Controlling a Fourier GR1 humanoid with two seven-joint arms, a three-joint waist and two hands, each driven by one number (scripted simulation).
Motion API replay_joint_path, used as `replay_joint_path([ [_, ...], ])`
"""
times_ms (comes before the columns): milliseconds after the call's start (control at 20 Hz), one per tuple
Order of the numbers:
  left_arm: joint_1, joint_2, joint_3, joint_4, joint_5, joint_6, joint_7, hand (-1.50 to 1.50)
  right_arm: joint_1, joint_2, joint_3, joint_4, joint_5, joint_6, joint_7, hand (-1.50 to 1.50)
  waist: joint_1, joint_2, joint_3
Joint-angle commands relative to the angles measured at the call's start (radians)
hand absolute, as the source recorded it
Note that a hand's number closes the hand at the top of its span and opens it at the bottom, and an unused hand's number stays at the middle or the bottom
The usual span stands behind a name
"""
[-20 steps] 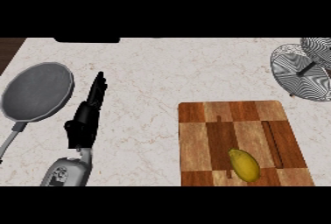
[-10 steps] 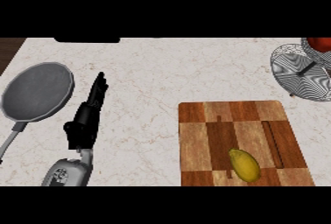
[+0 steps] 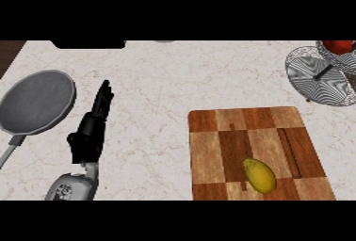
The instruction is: Pick the bell pepper from the cutting board and place it in the tiered basket
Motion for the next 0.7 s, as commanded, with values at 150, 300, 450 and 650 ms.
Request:
replay_joint_path([
  [150, 0.032, 0.028, 0.035, -0.020, 0.001, 0.005, 0.021, 0.00, 0.166, 0.026, -0.098, -0.319, -0.113, -0.002, 0.085, -1.50, -0.063, -0.024, 0.000],
  [300, 0.044, 0.024, 0.031, -0.031, 0.015, -0.009, 0.017, 0.00, 0.285, 0.027, -0.158, -0.493, -0.185, 0.050, 0.077, -1.50, -0.065, -0.022, 0.000],
  [450, 0.063, 0.035, 0.074, 0.011, 0.024, 0.002, -0.038, 0.00, 0.384, 0.041, -0.185, -0.680, -0.236, 0.153, 0.093, -1.50, -0.094, -0.028, -0.002],
  [650, 0.074, 0.035, 0.078, -0.026, 0.024, 0.012, -0.006, 0.00, 0.570, 0.117, -0.271, -0.913, -0.362, 0.245, 0.067, -1.50, -0.108, -0.033, 0.000],
])
